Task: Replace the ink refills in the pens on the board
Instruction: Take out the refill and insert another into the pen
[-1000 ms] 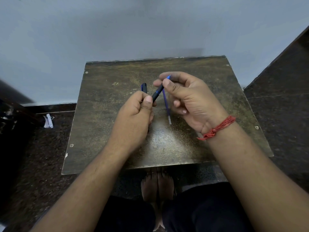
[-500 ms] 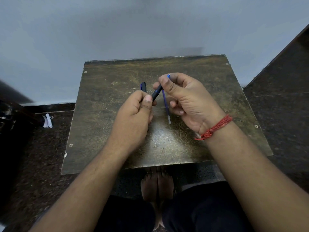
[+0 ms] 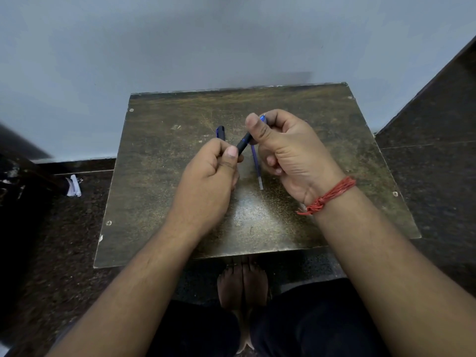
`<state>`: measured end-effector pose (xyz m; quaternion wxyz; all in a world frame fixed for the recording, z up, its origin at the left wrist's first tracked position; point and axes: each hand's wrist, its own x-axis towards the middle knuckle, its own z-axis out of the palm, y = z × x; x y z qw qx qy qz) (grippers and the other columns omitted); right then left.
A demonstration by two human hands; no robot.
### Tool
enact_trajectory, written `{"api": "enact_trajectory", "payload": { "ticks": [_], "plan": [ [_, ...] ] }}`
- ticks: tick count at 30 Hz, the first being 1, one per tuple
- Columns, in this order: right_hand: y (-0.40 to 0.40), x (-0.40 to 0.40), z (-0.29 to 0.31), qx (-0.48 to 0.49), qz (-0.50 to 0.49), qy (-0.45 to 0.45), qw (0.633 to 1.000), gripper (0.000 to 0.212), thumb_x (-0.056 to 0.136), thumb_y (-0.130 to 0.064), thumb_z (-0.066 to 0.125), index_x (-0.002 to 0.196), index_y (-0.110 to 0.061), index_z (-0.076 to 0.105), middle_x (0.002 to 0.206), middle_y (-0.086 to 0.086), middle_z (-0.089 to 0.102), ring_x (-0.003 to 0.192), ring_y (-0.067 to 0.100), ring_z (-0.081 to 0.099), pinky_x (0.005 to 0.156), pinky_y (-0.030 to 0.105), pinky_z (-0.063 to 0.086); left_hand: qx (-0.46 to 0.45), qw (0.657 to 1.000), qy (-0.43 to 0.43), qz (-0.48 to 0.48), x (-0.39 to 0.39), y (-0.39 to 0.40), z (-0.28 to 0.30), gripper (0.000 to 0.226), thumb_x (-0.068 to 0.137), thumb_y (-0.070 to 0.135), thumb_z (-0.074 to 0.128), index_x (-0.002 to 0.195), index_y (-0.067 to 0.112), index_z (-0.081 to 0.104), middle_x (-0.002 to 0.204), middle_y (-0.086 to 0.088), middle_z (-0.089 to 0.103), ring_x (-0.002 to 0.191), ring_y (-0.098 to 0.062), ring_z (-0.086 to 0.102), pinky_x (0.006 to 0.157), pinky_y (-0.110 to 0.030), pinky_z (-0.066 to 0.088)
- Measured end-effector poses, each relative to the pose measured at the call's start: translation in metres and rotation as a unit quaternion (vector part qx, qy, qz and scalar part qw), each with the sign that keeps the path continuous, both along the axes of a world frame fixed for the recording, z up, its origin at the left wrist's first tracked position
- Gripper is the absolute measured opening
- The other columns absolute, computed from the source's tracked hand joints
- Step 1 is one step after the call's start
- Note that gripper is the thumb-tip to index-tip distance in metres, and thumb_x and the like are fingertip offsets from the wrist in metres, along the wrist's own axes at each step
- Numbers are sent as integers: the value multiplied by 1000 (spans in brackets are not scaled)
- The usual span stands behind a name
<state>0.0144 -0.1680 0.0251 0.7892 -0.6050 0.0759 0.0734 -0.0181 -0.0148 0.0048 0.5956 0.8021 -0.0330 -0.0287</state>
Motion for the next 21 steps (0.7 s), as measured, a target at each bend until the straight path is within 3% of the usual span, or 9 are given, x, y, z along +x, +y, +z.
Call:
{"api": "enact_trajectory", "payload": {
  "ticks": [2,5,9,13,16,21],
  "plan": [
    [-2,0,0,4,8,-2,1000,19,90,-22,70,100,-9,60,90,12,69,39,6,33,37,18,19,-11,1000,1,4,1,2,0,36,104,41,43,98,9,58,55,12,51,50,-11,42,54,-36,38],
    [-7,1,2,52,38,-3,998,23,94,-7,63,116,-1,62,111,15,74,39,3,33,35,16,22,-19,1000,2,10,3,4,0,41,100,45,42,98,7,57,56,12,50,51,-11,42,55,-37,37],
    [-9,1,2,82,57,-3,995,17,93,2,59,107,-5,64,105,13,74,36,1,33,34,15,24,-24,1000,3,8,2,3,0,40,99,44,43,99,7,57,56,12,51,50,-11,42,55,-36,38],
    [-6,2,0,68,35,-9,997,12,86,-7,69,87,-13,58,86,19,55,37,3,30,34,15,21,-23,1000,3,-7,1,1,-1,29,99,42,46,94,17,59,53,14,50,48,-8,40,53,-33,36],
    [-4,3,-3,51,15,0,999,18,87,-14,71,83,-15,53,75,6,52,39,4,31,36,16,18,-29,999,5,-13,1,0,-1,26,101,40,48,92,19,58,53,14,50,48,-7,38,52,-31,35],
    [-6,1,-1,46,47,-5,998,17,95,-12,63,111,-6,63,106,12,70,42,3,36,36,17,21,-33,999,-4,5,3,4,-1,34,101,40,46,97,8,57,54,12,49,49,-10,39,52,-34,35]
  ]
}}
